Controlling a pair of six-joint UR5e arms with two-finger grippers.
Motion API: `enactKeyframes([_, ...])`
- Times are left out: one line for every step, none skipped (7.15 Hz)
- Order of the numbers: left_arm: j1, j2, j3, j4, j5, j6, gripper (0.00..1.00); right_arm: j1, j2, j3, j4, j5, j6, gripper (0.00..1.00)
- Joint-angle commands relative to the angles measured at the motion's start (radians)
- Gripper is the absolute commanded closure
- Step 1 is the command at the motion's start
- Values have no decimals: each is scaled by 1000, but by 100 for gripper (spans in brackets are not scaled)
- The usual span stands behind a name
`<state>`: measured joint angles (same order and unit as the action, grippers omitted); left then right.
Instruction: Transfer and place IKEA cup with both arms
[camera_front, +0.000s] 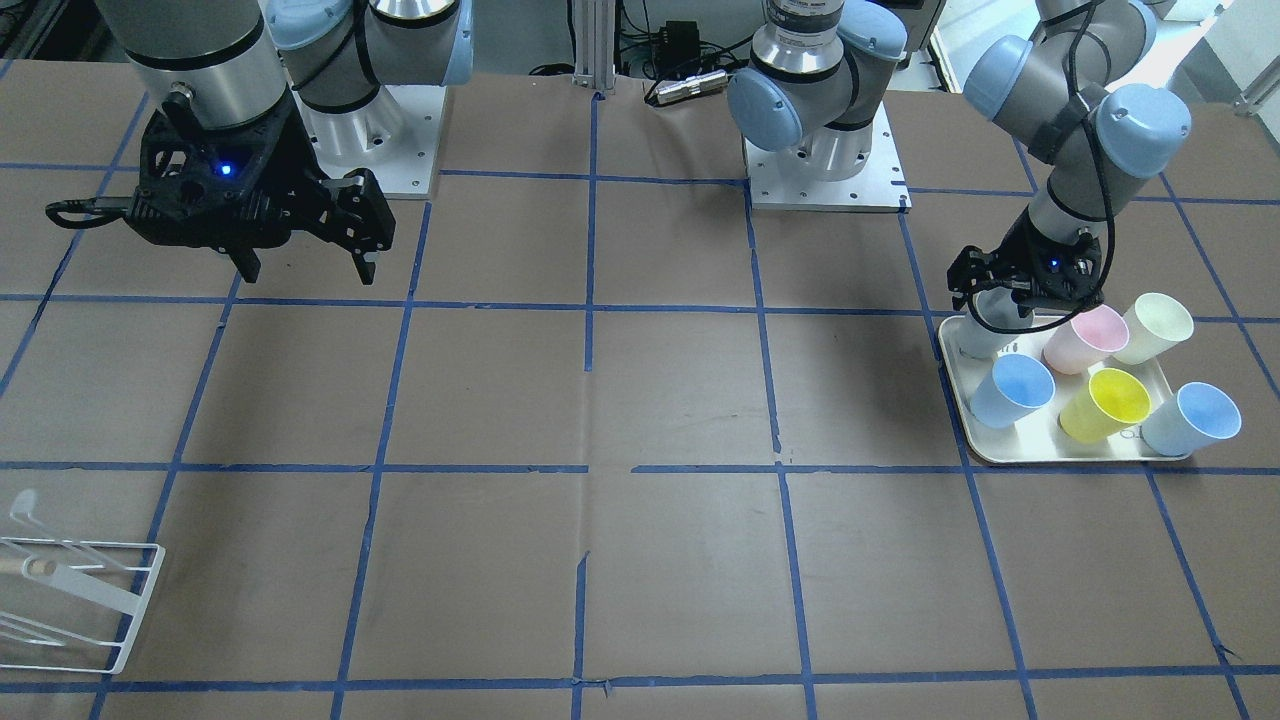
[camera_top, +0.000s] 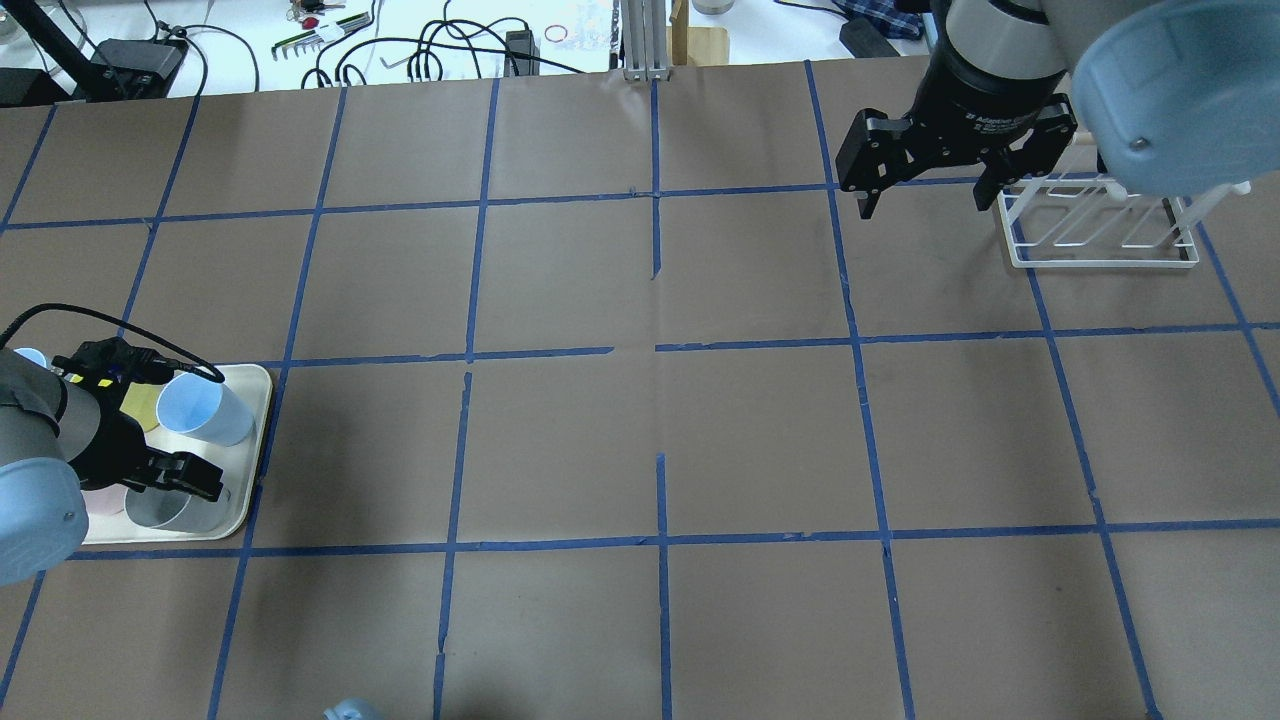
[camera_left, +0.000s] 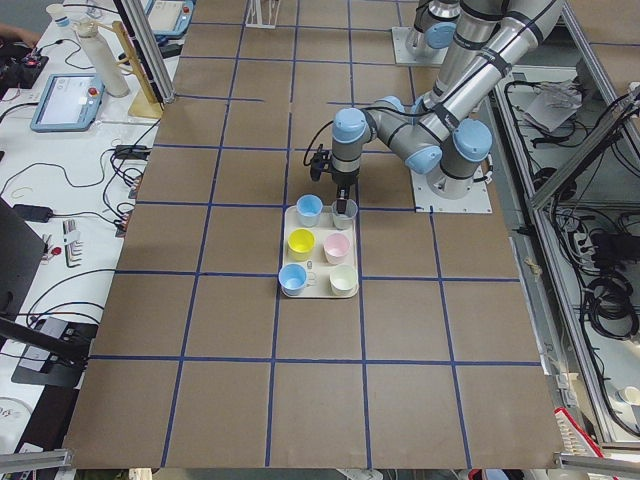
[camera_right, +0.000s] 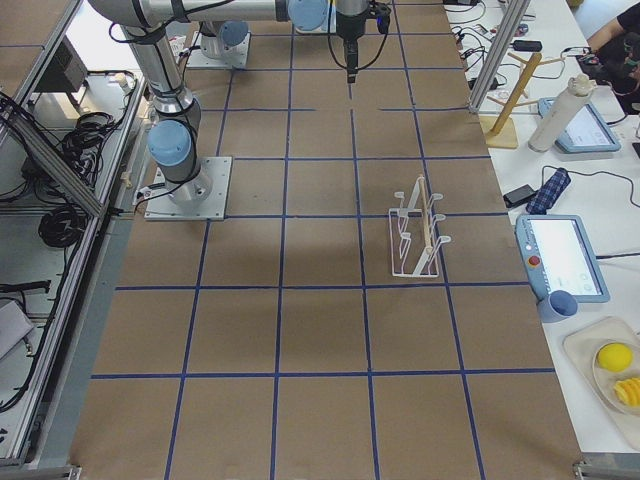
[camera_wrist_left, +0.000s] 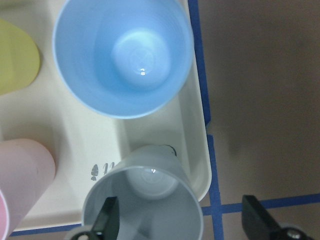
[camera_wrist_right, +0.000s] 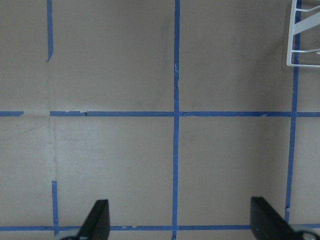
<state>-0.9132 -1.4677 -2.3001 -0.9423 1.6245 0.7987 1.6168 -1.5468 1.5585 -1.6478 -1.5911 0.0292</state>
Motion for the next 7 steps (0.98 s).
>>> enactKeyframes([-13, 64, 92, -176, -12, -6, 11, -2, 1, 0, -3, -4, -2, 0])
enactKeyframes([-27, 66, 167, -278, -52, -77, 7, -2, 1, 0, -3, -3, -2, 0])
enactKeyframes([-56, 60, 242, -339, -61, -116, 1, -2, 1, 0, -3, -4, -2, 0])
enactKeyframes([-103, 49, 333, -407, -60, -150, 0, -2, 1, 0, -3, -4, -2, 0])
enactKeyframes([-152, 32, 428, -477, -58, -203, 0, -2, 1, 0, -4, -4, -2, 0])
enactKeyframes([-194, 12, 505, -536, -57, -272, 0, -2, 1, 0, -4, -4, -2, 0])
enactKeyframes([-237, -6, 562, -570, -54, -345, 0, -2, 1, 0, -4, -4, -2, 0])
